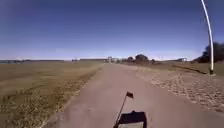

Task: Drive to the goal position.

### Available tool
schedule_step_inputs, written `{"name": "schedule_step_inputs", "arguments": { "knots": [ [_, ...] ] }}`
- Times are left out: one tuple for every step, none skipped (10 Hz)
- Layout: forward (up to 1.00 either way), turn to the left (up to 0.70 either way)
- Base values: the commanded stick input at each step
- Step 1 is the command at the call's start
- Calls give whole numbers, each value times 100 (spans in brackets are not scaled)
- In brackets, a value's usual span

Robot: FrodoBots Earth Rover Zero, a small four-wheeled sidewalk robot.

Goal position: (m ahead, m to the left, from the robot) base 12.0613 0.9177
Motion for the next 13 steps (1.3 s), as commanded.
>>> {"name": "schedule_step_inputs", "arguments": {
  "knots": [
    [100,0],
    [100,0],
    [100,0],
    [100,0],
    [100,0],
    [100,0],
    [100,0],
    [100,0],
    [100,0],
    [100,0],
    [100,0],
    [100,0],
    [100,29]
  ]
}}
